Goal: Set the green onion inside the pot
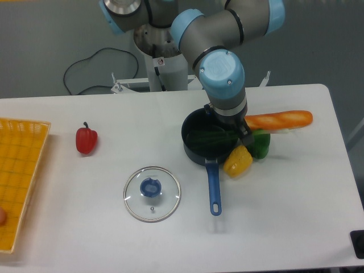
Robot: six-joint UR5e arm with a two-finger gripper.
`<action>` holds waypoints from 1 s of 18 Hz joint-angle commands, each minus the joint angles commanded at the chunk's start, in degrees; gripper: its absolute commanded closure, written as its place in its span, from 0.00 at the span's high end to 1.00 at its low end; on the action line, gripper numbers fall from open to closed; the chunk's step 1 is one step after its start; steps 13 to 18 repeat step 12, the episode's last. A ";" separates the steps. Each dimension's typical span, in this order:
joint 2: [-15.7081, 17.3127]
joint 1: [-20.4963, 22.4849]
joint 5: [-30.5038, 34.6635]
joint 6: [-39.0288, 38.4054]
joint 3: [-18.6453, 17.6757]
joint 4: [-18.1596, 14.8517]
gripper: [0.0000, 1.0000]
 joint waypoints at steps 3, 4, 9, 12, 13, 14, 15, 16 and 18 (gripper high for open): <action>-0.09 -1.41 0.09 -0.35 0.00 0.71 1.00; -0.09 -2.10 0.09 -0.70 0.00 0.71 1.00; 0.53 -3.25 -1.93 -0.62 0.09 0.54 1.00; 0.79 -3.34 -2.28 -0.62 0.00 0.54 1.00; 0.79 -3.34 -2.28 -0.62 0.00 0.54 1.00; 0.79 -3.34 -2.28 -0.62 0.00 0.54 1.00; 0.79 -3.34 -2.28 -0.62 0.00 0.54 1.00; 0.79 -3.34 -2.28 -0.62 0.00 0.54 1.00; 0.79 -3.34 -2.28 -0.62 0.00 0.54 1.00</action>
